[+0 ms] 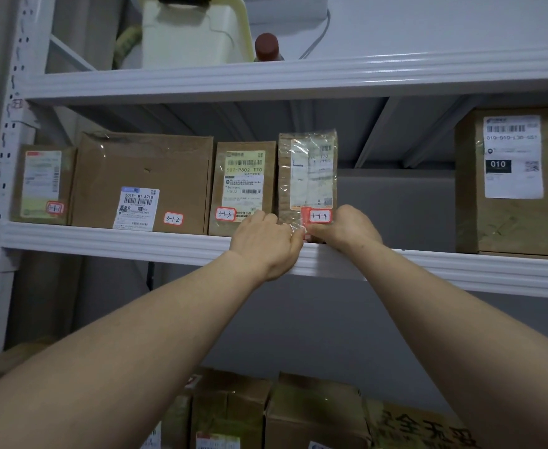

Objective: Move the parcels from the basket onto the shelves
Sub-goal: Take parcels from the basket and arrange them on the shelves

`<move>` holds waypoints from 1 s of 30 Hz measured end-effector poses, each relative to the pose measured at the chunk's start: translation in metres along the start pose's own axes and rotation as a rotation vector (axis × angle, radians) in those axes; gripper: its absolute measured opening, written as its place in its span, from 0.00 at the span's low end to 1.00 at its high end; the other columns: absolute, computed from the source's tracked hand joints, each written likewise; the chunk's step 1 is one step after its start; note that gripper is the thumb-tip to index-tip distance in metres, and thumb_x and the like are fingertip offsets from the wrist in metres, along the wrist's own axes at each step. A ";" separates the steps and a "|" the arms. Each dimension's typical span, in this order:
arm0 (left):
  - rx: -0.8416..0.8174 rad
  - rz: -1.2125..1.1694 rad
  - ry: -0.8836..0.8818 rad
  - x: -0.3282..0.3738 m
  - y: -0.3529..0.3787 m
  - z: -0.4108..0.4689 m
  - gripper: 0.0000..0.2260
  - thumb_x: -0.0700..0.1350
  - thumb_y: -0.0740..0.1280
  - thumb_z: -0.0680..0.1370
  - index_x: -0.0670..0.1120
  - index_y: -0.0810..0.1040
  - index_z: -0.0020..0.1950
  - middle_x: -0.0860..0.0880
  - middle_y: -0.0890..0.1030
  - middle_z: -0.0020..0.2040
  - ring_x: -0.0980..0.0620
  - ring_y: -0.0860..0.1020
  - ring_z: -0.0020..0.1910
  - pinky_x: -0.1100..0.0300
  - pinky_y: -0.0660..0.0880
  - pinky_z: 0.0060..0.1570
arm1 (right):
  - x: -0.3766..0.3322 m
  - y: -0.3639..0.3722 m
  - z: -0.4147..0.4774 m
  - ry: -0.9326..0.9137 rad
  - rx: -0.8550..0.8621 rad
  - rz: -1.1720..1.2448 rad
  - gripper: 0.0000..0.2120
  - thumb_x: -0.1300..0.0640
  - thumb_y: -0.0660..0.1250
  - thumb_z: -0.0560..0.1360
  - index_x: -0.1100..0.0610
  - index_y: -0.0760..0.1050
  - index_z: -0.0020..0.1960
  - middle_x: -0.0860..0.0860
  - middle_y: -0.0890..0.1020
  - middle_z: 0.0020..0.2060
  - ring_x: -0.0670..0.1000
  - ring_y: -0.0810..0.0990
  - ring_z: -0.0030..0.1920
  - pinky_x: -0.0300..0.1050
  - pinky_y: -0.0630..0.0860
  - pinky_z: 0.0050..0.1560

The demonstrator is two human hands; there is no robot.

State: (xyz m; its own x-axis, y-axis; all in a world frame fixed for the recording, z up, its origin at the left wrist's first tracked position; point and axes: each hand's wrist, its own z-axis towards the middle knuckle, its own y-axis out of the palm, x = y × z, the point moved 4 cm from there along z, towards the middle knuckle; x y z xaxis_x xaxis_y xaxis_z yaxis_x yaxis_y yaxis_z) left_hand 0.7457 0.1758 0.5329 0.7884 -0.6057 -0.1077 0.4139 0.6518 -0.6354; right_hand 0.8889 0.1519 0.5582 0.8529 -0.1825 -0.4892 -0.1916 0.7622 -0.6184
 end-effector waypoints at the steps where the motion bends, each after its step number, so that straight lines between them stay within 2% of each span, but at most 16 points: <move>1: 0.013 -0.013 -0.003 -0.002 -0.004 -0.003 0.23 0.54 0.47 0.83 0.45 0.77 0.60 0.42 0.76 0.58 0.44 0.69 0.61 0.52 0.63 0.61 | -0.001 -0.004 -0.006 0.017 0.071 -0.046 0.29 0.38 0.66 0.72 0.58 0.71 0.63 0.56 0.77 0.56 0.57 0.76 0.57 0.50 0.73 0.53; 2: 0.036 -0.023 -0.012 -0.005 -0.008 -0.006 0.22 0.53 0.47 0.83 0.44 0.77 0.59 0.42 0.76 0.58 0.43 0.69 0.60 0.51 0.64 0.61 | -0.005 -0.009 -0.015 0.002 0.176 -0.092 0.31 0.38 0.65 0.73 0.59 0.67 0.66 0.58 0.73 0.61 0.59 0.73 0.62 0.52 0.68 0.59; 4: 0.098 -0.016 -0.051 -0.020 -0.021 -0.017 0.20 0.51 0.49 0.82 0.44 0.77 0.58 0.42 0.76 0.58 0.42 0.70 0.60 0.51 0.65 0.59 | -0.020 -0.015 -0.038 -0.143 0.374 -0.088 0.28 0.46 0.62 0.75 0.59 0.63 0.70 0.59 0.68 0.66 0.60 0.67 0.65 0.53 0.62 0.63; 5: 0.123 0.009 -0.075 -0.030 -0.026 -0.025 0.19 0.50 0.50 0.82 0.43 0.77 0.58 0.42 0.77 0.59 0.42 0.70 0.60 0.52 0.66 0.58 | -0.031 -0.012 -0.052 -0.241 0.410 -0.040 0.27 0.50 0.62 0.75 0.58 0.62 0.71 0.58 0.67 0.66 0.59 0.66 0.65 0.53 0.60 0.63; 7: 0.130 0.074 -0.130 -0.055 -0.035 -0.047 0.20 0.50 0.50 0.81 0.42 0.76 0.61 0.42 0.76 0.60 0.42 0.70 0.60 0.51 0.66 0.57 | -0.054 0.011 -0.077 -0.402 0.362 0.047 0.26 0.56 0.62 0.74 0.56 0.63 0.71 0.56 0.67 0.66 0.58 0.65 0.66 0.51 0.59 0.64; 9: 0.085 0.147 -0.202 -0.085 -0.039 -0.081 0.22 0.51 0.51 0.79 0.42 0.76 0.62 0.41 0.76 0.62 0.41 0.70 0.61 0.51 0.67 0.57 | -0.080 0.049 -0.104 -0.515 0.235 0.081 0.25 0.58 0.62 0.74 0.55 0.65 0.71 0.56 0.68 0.65 0.57 0.65 0.66 0.50 0.59 0.64; 13: -0.119 0.288 -0.372 -0.158 -0.040 -0.177 0.18 0.50 0.57 0.78 0.42 0.75 0.64 0.40 0.74 0.62 0.39 0.71 0.60 0.50 0.69 0.53 | -0.137 0.136 -0.175 -0.709 -0.105 0.121 0.23 0.57 0.64 0.74 0.53 0.68 0.69 0.55 0.70 0.64 0.56 0.67 0.66 0.51 0.59 0.65; 18: -0.349 0.359 -0.723 -0.242 -0.047 -0.340 0.20 0.49 0.60 0.77 0.42 0.73 0.66 0.40 0.72 0.63 0.40 0.70 0.63 0.51 0.70 0.56 | -0.196 0.238 -0.299 -0.957 -0.562 0.075 0.22 0.52 0.66 0.74 0.53 0.70 0.67 0.56 0.71 0.64 0.56 0.67 0.67 0.50 0.59 0.64; 21: -0.445 0.361 -0.950 -0.281 -0.060 -0.444 0.20 0.49 0.60 0.77 0.41 0.73 0.67 0.40 0.71 0.65 0.41 0.70 0.64 0.52 0.69 0.58 | -0.225 0.283 -0.383 -1.089 -0.791 0.048 0.24 0.50 0.65 0.75 0.50 0.67 0.70 0.55 0.69 0.68 0.56 0.67 0.69 0.49 0.58 0.66; 25: -0.524 0.322 -1.236 -0.325 -0.084 -0.577 0.20 0.49 0.61 0.78 0.40 0.72 0.67 0.40 0.70 0.66 0.40 0.71 0.62 0.51 0.70 0.59 | -0.264 0.338 -0.493 -1.244 -1.022 0.011 0.25 0.50 0.64 0.76 0.50 0.65 0.72 0.54 0.68 0.70 0.54 0.65 0.70 0.48 0.57 0.67; 30: -0.611 0.310 -1.505 -0.378 -0.107 -0.732 0.21 0.49 0.62 0.78 0.42 0.71 0.68 0.40 0.72 0.66 0.41 0.71 0.65 0.51 0.70 0.61 | -0.315 0.409 -0.626 -1.314 -1.234 -0.041 0.24 0.49 0.63 0.76 0.49 0.65 0.71 0.51 0.70 0.68 0.52 0.66 0.69 0.50 0.58 0.68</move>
State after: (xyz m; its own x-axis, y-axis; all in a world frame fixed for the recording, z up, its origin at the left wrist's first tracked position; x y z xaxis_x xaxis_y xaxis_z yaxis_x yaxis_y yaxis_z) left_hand 0.0707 0.0007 0.0819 0.6582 0.6991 0.2792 0.2252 0.1710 -0.9592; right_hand 0.2380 0.1327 0.0741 0.5355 0.8400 -0.0873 0.1475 -0.1948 -0.9697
